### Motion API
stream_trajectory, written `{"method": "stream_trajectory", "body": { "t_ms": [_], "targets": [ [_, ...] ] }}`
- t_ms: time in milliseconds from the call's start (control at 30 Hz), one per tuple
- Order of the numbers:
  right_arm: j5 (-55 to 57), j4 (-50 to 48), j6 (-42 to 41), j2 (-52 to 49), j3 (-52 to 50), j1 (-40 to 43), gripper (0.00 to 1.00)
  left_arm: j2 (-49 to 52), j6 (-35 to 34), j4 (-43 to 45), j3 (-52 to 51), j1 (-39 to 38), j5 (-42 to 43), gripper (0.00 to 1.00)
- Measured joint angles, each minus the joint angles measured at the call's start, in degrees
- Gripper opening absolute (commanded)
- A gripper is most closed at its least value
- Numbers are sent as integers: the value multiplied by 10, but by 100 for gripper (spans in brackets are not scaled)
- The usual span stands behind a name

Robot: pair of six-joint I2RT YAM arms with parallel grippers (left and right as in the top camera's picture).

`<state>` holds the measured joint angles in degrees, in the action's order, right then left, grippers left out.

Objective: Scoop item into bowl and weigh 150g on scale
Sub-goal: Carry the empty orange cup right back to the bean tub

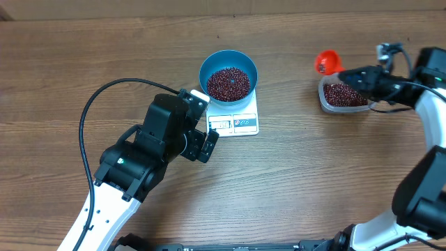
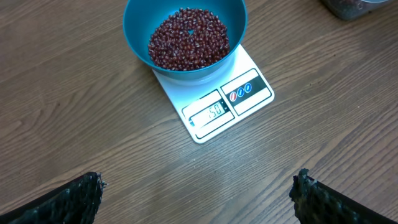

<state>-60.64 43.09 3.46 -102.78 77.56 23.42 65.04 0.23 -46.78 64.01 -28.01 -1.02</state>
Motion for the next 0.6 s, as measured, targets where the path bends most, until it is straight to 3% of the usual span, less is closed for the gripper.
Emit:
{"method": "stream_trajectory", "body": {
  "t_ms": [267, 600],
  "targets": [
    [65, 69, 68, 113, 0, 89, 4, 0, 0, 0, 0, 0, 0, 100],
    [254, 77, 163, 192, 0, 68, 4, 0, 0, 0, 0, 0, 0, 100]
  ]
}}
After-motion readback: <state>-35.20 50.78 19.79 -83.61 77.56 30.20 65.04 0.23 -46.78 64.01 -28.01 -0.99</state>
